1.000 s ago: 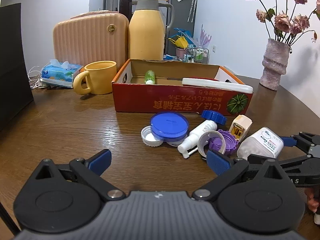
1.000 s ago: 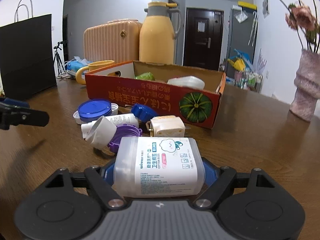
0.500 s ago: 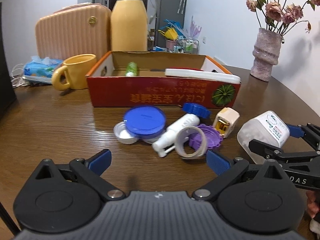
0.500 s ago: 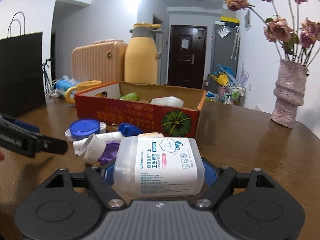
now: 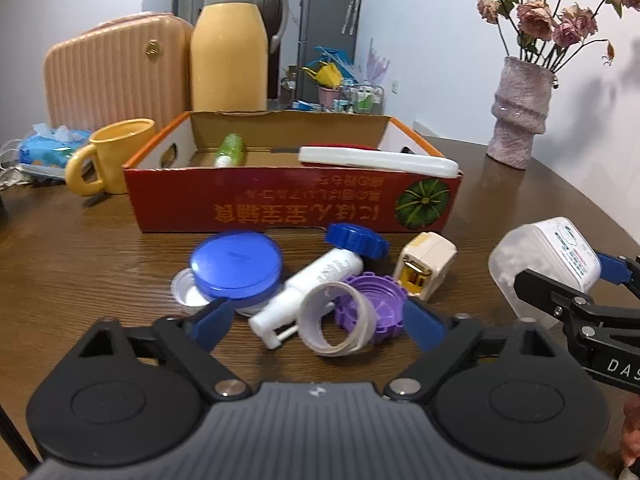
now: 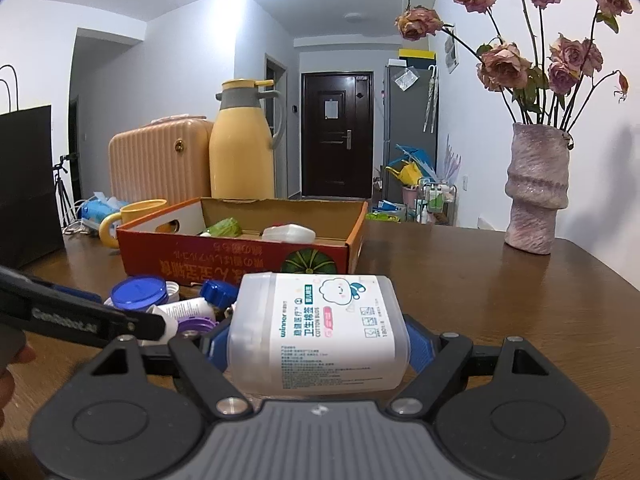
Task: Organize rigid objects
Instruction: 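Lift the wipes container with the right gripper while the left gripper grasps the white tape ring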
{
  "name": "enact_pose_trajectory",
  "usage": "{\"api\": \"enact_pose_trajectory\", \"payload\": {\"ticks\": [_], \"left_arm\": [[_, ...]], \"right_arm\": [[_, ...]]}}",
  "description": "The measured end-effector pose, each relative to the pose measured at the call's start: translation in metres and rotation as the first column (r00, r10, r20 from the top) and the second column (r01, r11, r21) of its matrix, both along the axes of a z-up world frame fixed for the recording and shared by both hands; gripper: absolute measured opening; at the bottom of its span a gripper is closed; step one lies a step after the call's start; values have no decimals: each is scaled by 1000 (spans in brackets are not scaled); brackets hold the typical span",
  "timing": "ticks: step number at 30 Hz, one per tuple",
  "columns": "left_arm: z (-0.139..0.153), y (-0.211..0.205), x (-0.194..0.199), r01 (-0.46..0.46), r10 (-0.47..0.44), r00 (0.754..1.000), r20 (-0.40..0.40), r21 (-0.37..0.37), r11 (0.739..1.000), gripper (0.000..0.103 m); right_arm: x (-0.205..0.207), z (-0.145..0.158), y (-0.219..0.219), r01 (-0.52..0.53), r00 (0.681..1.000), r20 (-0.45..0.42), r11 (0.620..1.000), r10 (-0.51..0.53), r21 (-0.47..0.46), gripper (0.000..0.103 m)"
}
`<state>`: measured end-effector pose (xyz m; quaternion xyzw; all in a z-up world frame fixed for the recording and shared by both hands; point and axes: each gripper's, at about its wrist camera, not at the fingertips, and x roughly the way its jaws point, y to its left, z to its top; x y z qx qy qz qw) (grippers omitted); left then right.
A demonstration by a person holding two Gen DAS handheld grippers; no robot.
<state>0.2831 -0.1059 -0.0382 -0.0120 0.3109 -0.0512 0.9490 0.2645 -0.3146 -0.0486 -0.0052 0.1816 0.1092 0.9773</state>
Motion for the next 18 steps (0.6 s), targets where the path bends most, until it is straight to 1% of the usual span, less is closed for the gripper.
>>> {"api": "enact_pose_trajectory", "payload": {"ticks": [1,2,9,13,18], "left_arm": [[-1,-1,1,6,-6,1000,-1,-6,1000,79],[-2,-1,2,16,-16,1000,-5,-15,1000,78],[-8,3,4,35,-38,998,-41,-80,996,78],[-11,3,7,45,-51,997,-64,-101,994,76],[-12,3,8,57,-66,995,-72,-121,991,75]], "right_arm": [[0,0,0,0,1000,3,1000,0,1,82],[-1,0,0,-1,1000,5,1000,1,1,82],[-3,1,-2,-7,1000,11,1000,7,11,82],[-4,1,-2,-9,1000,18,1000,9,13,82],[-5,2,-2,-8,1000,23,1000,8,18,82]]}}
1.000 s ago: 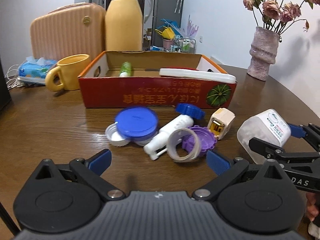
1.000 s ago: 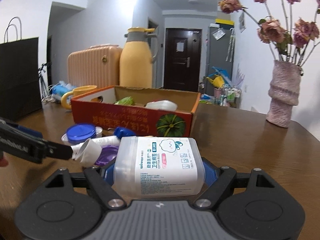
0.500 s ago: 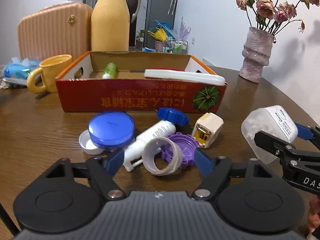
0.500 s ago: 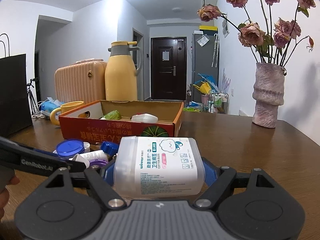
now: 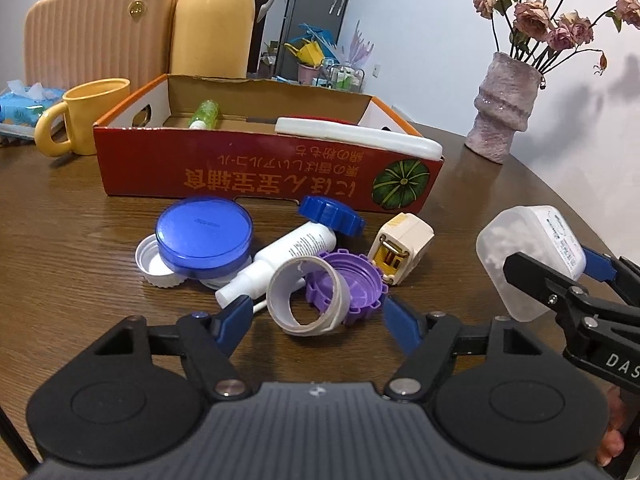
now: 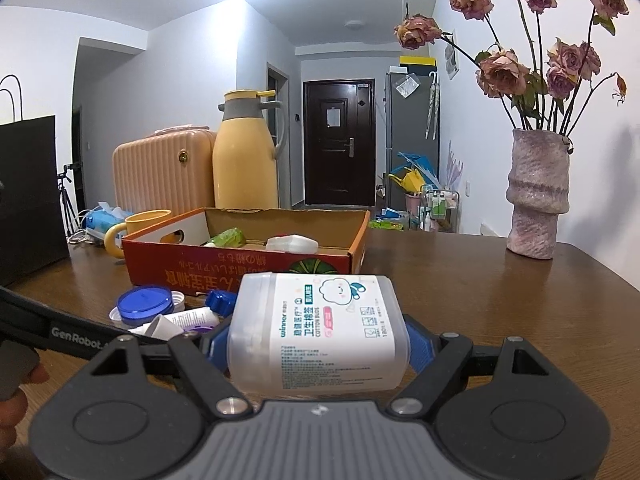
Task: Organize rigid objects
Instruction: 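Lift the wipes container with the right gripper while the left gripper grasps the white tape ring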
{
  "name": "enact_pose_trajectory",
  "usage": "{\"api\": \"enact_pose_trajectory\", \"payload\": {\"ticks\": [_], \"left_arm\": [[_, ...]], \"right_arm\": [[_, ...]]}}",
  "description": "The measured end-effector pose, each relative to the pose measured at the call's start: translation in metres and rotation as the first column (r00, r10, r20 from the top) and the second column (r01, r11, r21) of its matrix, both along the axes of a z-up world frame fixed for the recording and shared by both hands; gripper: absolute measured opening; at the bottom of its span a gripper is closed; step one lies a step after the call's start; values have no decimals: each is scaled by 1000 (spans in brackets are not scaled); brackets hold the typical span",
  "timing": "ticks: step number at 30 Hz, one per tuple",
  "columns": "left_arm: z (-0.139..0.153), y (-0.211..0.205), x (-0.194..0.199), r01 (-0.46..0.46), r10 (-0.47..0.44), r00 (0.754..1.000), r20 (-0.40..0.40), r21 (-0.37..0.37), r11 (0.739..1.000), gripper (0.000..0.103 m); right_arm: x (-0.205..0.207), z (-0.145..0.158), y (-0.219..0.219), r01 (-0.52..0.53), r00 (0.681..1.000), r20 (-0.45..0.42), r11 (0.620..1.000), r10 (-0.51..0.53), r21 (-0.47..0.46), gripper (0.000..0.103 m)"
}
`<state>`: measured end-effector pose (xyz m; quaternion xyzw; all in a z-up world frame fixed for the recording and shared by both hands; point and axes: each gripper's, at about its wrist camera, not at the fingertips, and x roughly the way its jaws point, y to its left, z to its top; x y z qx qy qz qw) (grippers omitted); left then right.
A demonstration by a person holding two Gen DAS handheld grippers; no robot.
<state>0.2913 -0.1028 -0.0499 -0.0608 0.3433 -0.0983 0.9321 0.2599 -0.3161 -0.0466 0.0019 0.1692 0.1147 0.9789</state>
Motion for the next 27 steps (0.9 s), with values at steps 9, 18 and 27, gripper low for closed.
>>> {"api": "enact_pose_trajectory", "payload": {"ticks": [9,18,27], "left_arm": [[-5,2,9,-2,0,999,-33,-37,999,75],[-7,5,14,-16,13,999,-47,-63,998,63],[-8,6,14,7,-12,999,-50,-98,995,46]], "right_arm": [[-2,1,1,-21,1000,1,1000,21,4,82],[-3,1,1,-27,1000,1,1000,27,5,82],[1,-2,1,-21,1000,-20,1000,21,-2,82]]}}
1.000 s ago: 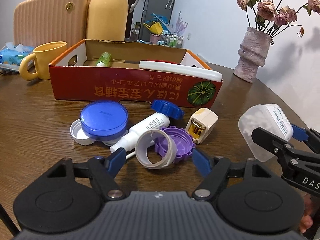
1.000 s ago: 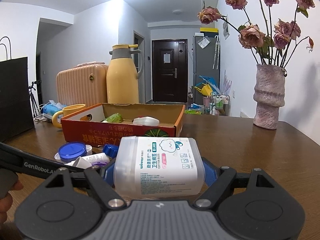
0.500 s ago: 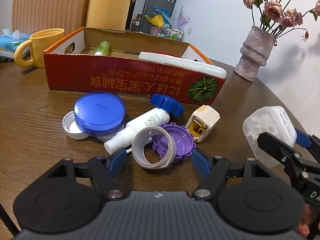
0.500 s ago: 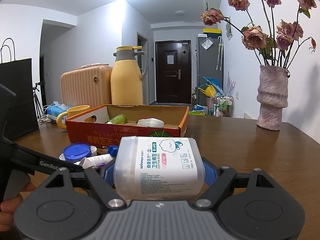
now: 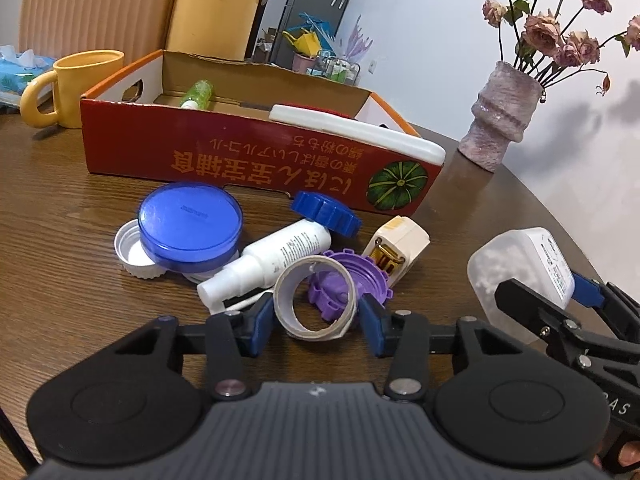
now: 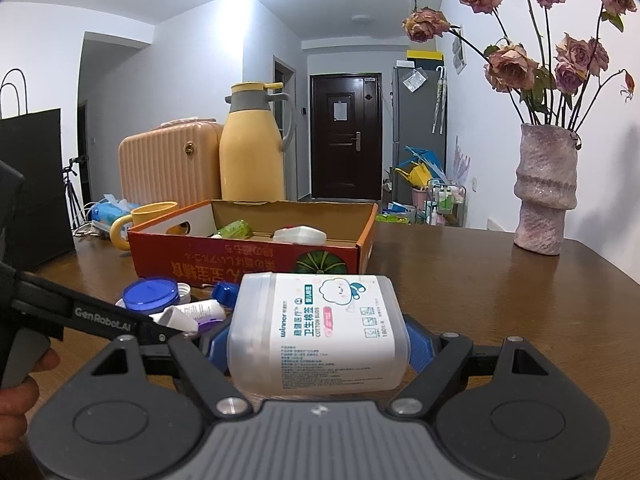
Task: Organize rigid objects
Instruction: 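Lift the wipes container with the right gripper while the left gripper grasps the white tape ring, then carry the tape ring with the left gripper while the right gripper carries the wipes container toward the box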
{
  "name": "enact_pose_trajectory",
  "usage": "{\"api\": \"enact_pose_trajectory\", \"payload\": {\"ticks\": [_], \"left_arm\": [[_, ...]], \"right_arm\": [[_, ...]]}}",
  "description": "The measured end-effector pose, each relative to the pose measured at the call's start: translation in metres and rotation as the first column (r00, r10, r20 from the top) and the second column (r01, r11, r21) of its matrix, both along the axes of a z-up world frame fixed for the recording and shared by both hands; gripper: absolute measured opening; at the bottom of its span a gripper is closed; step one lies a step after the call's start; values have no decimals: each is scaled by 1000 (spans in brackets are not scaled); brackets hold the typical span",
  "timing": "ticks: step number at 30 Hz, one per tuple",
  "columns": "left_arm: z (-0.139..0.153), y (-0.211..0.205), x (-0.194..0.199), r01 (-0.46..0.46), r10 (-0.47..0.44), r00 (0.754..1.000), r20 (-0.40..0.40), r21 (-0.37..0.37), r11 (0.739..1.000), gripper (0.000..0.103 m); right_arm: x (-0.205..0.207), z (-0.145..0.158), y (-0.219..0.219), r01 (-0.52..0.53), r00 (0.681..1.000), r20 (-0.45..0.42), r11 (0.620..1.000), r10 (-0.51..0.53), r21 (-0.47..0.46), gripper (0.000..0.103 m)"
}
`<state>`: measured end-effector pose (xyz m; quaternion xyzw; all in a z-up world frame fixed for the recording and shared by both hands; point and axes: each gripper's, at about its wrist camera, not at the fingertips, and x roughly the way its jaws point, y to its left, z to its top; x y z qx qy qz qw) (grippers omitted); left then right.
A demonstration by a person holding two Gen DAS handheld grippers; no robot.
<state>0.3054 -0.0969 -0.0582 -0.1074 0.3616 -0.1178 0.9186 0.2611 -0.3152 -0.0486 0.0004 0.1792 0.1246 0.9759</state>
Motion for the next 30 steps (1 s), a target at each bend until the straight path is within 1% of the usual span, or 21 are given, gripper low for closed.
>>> {"api": "enact_pose_trajectory", "payload": {"ticks": [5,17,20,30], "left_arm": [[3,1,-4,-7,7,1000,17,-2,1000,46],[28,5,-29,-12,10,990,143,18,1000,46],[35,9,-35,-21,17,985,170,22,1000,46],[54,30,-37,-50,41,976,215,36,998,46]], "right_arm": [[1,-1,-1,2,1000,2,1000,-2,9,82],[-2,0,0,36,998,44,999,-37,21,82],[-2,1,3,49,998,36,998,-50,26,82],[0,16,25,52,997,60,998,-54,45,82]]}}
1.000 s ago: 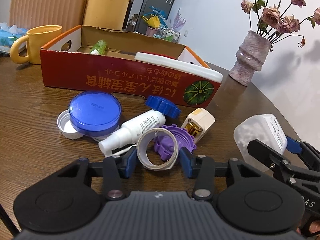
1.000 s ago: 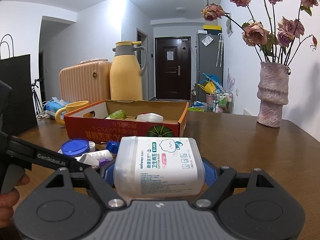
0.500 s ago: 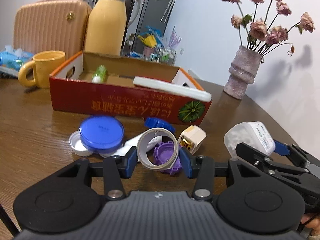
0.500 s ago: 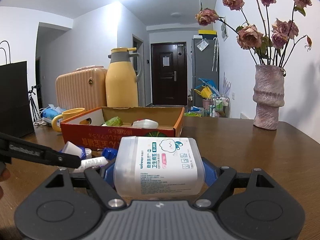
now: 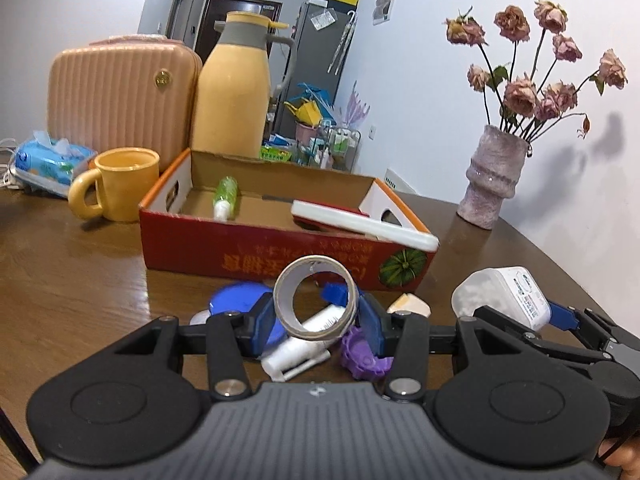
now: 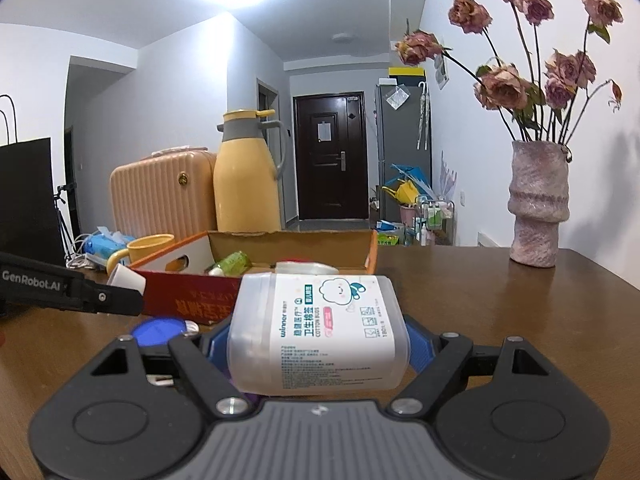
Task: Organize rigid objects
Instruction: 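Carry the tape ring with the left gripper while the right gripper carries the wipes container toward the box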
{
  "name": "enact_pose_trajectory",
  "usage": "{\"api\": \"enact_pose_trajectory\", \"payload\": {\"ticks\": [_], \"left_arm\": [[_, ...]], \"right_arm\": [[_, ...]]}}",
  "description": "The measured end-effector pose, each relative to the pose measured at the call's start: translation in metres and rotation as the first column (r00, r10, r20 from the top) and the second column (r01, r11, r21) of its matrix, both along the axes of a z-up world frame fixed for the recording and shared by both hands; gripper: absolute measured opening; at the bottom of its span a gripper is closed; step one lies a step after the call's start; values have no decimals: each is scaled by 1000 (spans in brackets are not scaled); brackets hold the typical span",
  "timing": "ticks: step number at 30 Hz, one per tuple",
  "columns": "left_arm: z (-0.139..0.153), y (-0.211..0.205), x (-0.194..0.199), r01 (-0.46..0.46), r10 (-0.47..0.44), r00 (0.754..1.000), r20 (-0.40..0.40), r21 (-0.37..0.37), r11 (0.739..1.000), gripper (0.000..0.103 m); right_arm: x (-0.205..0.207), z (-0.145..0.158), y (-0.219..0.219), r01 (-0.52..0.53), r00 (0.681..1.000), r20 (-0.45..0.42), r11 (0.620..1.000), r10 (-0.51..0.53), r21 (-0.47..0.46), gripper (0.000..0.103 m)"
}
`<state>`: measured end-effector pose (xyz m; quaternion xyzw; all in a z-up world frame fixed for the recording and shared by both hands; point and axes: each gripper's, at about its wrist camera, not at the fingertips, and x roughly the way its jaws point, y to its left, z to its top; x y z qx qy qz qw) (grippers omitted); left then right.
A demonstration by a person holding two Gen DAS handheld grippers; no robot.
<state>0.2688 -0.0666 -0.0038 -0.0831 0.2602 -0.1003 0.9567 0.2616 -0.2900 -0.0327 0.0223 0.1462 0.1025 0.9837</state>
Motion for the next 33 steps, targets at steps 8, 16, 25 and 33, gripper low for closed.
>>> {"api": "enact_pose_trajectory", "payload": {"ticks": [8,16,25,33], "left_arm": [[22,17,12,-24,24,999,43,5,1000,46],[41,33,42,-65,66,994,90,-16,998,46],[45,40,82,-115,116,988,100,-19,993,46],[44,41,116,-156,156,982,104,-8,988,46]], "right_arm": [[14,27,25,3,999,45,1000,-3,-5,82],[42,41,51,5,998,58,1000,-3,-27,82],[78,44,68,10,999,50,999,-8,-34,82],[110,46,75,13,999,45,999,-12,-39,82]]}}
